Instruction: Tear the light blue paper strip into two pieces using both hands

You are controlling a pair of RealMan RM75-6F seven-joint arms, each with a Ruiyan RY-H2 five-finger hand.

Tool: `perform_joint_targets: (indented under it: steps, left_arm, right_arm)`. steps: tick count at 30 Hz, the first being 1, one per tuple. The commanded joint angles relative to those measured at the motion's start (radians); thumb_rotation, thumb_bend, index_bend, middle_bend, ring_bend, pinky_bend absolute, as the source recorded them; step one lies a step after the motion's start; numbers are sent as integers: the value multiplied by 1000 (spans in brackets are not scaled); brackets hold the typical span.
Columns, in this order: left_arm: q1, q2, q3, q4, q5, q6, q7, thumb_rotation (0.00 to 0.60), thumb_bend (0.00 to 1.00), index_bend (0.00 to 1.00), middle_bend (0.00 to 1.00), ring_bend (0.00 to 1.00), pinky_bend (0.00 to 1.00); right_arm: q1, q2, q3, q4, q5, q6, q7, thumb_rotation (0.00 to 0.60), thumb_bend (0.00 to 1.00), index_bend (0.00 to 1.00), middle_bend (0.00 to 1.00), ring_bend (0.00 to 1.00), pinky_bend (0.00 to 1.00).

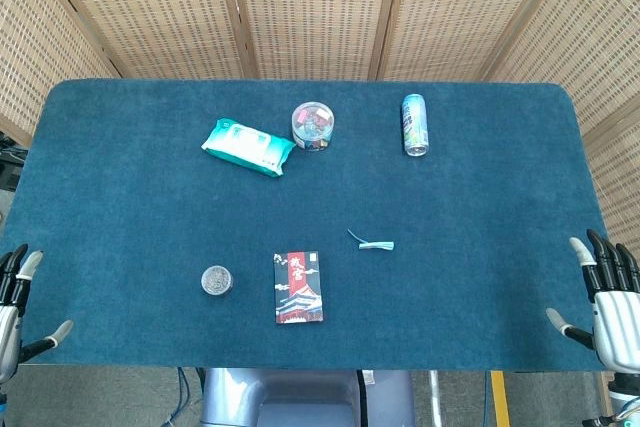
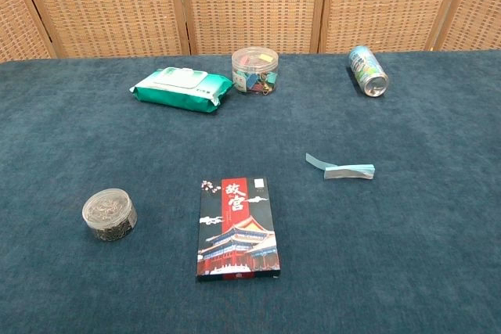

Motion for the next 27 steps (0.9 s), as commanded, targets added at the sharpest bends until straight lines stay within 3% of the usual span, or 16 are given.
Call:
perform_joint_targets:
  steps: [1, 6, 12, 17, 19, 22, 27]
  left_arm:
    - [-1, 0, 0, 2, -1, -2, -1, 600, 0, 0, 0, 0, 0]
    - [-1, 0, -1, 1, -3, -3, -3, 600, 0, 0, 0, 0, 0]
    - [-4, -8, -7, 6, -1, 0, 8, 600, 0, 0, 0, 0, 0]
    - [-10, -20, -14, 8, -20, -15, 29, 600, 0, 0, 0, 0, 0]
    - [-16, -25, -26, 2, -35, -22, 43, 600, 0, 0, 0, 0, 0]
    - [-22, -31, -34, -1, -49, -31, 60, 600, 0, 0, 0, 0, 0]
    - [-36, -39, -51, -5, -87, -56, 87, 600, 0, 0, 0, 0, 0]
  right_arm:
    - [0, 0, -2, 1, -2, -1, 0, 600, 0, 15, 0, 0, 0]
    - [5, -1, -6, 3, -7, -13, -2, 600, 0, 15, 0, 0, 0]
    - [58, -4, -2, 8, -2, -102, -23, 600, 0, 32, 0, 0, 0]
    - [188, 20, 28, -34, 0, -286, -21, 600, 0, 144, 0, 0, 0]
    - [281, 23, 69, -57, 26, -401, -11, 600, 0, 220, 0, 0, 0]
    - [357, 9, 110, -58, 77, -493, -14, 600, 1, 310, 0, 0, 0]
    - [493, -63, 175, -40, 231, -656, -90, 600, 102, 346, 0, 0, 0]
